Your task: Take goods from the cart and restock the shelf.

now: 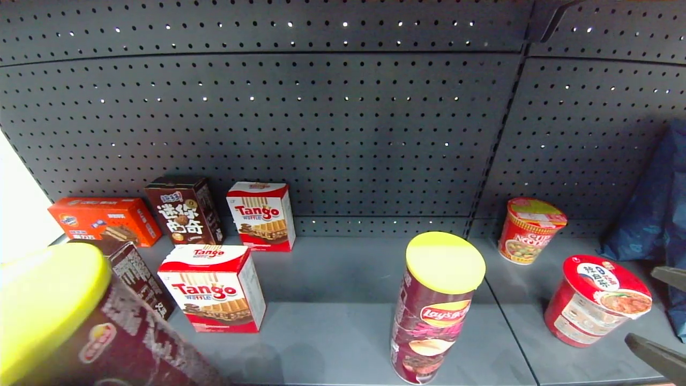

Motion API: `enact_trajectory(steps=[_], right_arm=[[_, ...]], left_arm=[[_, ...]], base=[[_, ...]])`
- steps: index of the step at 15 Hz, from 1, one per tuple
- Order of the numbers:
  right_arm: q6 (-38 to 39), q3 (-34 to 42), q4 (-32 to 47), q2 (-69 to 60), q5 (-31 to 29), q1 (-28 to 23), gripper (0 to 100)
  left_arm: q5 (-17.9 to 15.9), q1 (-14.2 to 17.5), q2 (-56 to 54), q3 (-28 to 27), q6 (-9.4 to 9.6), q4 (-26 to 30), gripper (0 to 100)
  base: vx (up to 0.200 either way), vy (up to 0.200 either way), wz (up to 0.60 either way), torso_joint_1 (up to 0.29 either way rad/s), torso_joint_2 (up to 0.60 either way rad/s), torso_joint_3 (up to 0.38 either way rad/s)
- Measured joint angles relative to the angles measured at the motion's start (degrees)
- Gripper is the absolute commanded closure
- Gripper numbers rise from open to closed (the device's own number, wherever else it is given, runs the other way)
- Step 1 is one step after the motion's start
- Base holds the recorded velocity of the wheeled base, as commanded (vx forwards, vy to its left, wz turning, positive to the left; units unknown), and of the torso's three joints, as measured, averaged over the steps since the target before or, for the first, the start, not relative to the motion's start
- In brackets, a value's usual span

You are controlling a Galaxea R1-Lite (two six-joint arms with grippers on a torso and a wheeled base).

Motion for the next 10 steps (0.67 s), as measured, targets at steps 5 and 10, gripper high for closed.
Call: enact_trajectory(steps=[5,10], right_arm=[[0.5,1.8,0.3,-2.2,0.2,-2.5,0],[0.6,2.7,0.1,-2.8,0.5,-2.6,0]], left_arm=[[0.9,-0.2,11.2,-4.5,0.21,-2.8,100],[4.1,-0.2,21.6,-10.3,1.90,-4.8,100]], base=[[0.000,0.000,0.00,0.000,0.00,0.000],[0.000,0.000,0.00,0.000,0.00,0.000]])
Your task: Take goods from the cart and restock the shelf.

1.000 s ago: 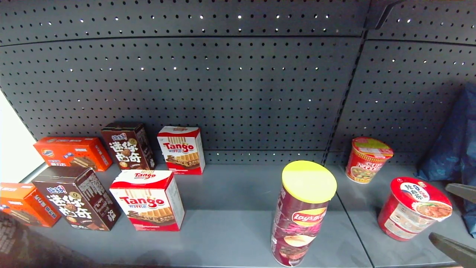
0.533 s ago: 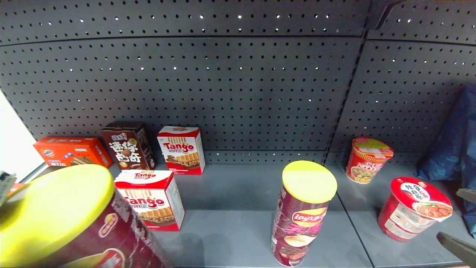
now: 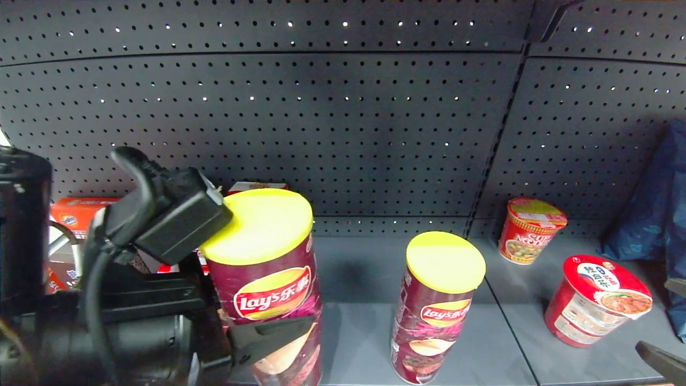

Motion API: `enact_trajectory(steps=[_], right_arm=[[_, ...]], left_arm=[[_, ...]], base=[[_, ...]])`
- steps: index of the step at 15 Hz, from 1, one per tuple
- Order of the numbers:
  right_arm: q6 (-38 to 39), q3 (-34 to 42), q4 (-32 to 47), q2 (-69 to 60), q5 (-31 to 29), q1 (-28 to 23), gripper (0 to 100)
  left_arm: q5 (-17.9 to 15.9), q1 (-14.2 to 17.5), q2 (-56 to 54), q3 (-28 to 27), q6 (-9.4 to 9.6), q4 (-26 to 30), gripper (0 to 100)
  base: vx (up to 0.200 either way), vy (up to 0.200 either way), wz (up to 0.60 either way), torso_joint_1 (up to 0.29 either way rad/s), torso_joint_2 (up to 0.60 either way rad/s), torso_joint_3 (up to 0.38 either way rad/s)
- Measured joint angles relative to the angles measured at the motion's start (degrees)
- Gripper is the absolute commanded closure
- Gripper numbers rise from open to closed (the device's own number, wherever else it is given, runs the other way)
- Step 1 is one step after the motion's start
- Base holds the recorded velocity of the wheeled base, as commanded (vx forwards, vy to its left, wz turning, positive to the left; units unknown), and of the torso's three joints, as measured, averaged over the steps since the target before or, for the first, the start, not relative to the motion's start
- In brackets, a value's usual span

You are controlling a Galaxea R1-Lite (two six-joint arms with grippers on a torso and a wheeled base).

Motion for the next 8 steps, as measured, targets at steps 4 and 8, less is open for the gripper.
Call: enact_trajectory(steps=[4,8], right_arm=[[0.5,0.3,0.0,-0.4,0.4,0.2,0],[3.0,1.3,-0.2,-0.9,1.3,0.4,0]], left_arm=[[0.5,0.5,5.3,-1.3,0.07,-4.6,100],[0.2,2.4,9.8,-4.8,0.00,-5.2,100]], base=[[0.000,0.000,0.00,0.000,0.00,0.000],[0.000,0.000,0.00,0.000,0.00,0.000]])
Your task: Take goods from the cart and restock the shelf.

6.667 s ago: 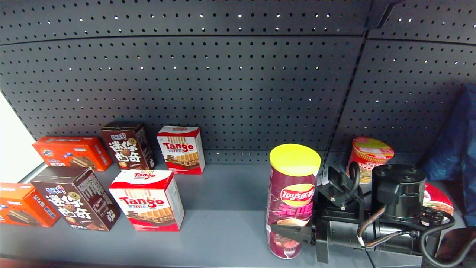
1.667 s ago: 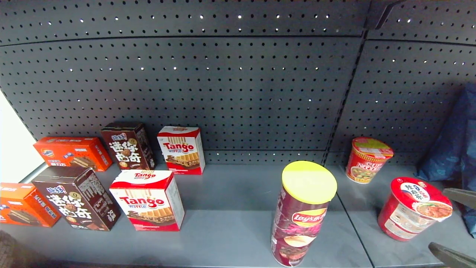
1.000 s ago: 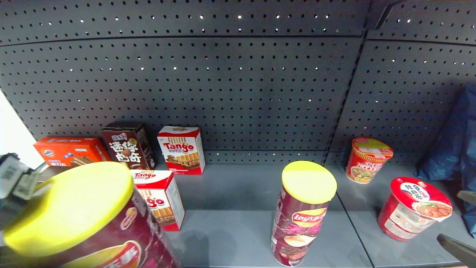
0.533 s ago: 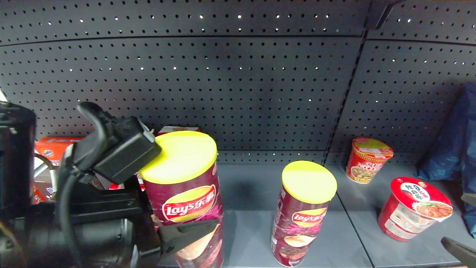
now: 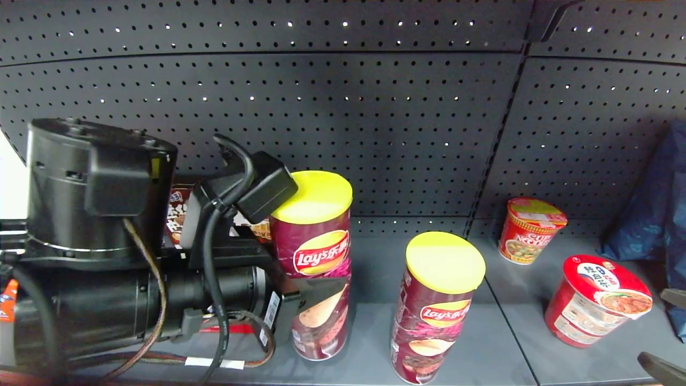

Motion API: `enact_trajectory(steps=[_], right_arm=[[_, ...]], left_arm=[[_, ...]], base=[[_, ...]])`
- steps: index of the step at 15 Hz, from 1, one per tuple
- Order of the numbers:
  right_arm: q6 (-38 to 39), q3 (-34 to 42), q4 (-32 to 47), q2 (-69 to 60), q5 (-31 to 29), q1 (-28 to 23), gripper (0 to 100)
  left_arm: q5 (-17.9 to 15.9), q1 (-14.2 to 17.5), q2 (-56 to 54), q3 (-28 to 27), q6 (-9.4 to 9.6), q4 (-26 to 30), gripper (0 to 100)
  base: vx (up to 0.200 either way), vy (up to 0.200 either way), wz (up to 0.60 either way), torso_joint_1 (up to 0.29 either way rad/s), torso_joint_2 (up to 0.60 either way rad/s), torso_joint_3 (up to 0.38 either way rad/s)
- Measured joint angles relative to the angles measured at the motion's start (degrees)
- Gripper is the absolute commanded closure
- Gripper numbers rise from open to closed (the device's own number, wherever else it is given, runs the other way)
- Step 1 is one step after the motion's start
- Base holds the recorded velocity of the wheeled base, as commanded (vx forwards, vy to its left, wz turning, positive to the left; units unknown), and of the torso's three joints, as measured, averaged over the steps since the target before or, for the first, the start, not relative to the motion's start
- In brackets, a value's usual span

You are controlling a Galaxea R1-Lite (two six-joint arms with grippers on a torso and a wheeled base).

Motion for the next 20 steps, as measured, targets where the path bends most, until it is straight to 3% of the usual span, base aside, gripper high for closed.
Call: enact_trajectory(steps=[4,9,12,16,20], right_arm=[[0.2,0.7,0.0,-0.8,1.5,-0.1,0],[3.9,1.8,0.0,-1.6,1.7,-0.4,0],[4.1,2.8,0.4,-3.9,2.3,0.0,0],[4.3,5.3,0.6,-7.7,2.6,0.0,0],[4.3,6.9,0.7,-9.2,2.6,0.1,0]], left_arm=[[-0.2,1.2,5.0,-3.1,0.71,-2.9,100],[-5.3,4.9,14.1,-7.4,3.91,-10.9,100],[-10.7,6.3,19.0,-10.6,5.03,-15.0,100],[-14.6,8.7,24.0,-13.7,9.39,-15.8,100],[-16.5,9.8,29.2,-19.5,10.26,-15.8,100]], base=[[0.000,0.000,0.00,0.000,0.00,0.000],[0.000,0.000,0.00,0.000,0.00,0.000],[0.000,0.000,0.00,0.000,0.00,0.000],[0.000,0.000,0.00,0.000,0.00,0.000],[0.000,0.000,0.00,0.000,0.00,0.000]])
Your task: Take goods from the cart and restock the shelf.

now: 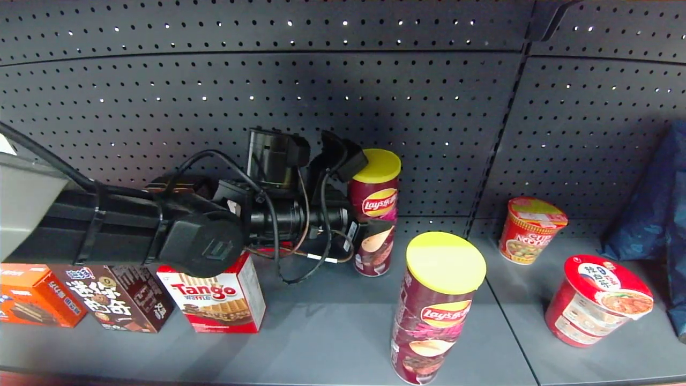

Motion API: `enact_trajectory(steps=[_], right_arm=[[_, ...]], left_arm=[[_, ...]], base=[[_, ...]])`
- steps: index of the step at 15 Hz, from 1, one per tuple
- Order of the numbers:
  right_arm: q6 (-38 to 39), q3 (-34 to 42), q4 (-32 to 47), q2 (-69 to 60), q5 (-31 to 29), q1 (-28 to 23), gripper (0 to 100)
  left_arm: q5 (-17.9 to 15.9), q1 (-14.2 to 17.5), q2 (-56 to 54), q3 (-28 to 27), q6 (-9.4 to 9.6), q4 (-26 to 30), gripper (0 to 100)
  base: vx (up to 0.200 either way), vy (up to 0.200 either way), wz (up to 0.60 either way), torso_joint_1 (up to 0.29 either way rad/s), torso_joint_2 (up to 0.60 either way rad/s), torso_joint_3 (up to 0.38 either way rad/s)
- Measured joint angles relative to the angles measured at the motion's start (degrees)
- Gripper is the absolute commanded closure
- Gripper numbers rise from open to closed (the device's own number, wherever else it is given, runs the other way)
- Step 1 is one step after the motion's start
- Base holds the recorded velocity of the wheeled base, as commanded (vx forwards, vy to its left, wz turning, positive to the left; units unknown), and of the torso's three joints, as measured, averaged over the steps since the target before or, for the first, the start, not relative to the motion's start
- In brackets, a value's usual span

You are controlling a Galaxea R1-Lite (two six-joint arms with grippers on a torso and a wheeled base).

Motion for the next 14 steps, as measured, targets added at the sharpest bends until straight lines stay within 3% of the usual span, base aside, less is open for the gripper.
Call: enact_trajectory(steps=[5,14], right_arm=[[0.0,-0.2,0.0,-0.4,-0.1,-0.1,0],[0.0,0.3,0.0,-0.5,-0.1,-0.1,0]], left_arm=[[-1.1,0.3,6.3,-7.9,-0.13,0.8,100],[-2.1,1.7,8.0,-8.7,0.07,3.2,100]], base=[[0.000,0.000,0.00,0.000,0.00,0.000],[0.000,0.000,0.00,0.000,0.00,0.000]])
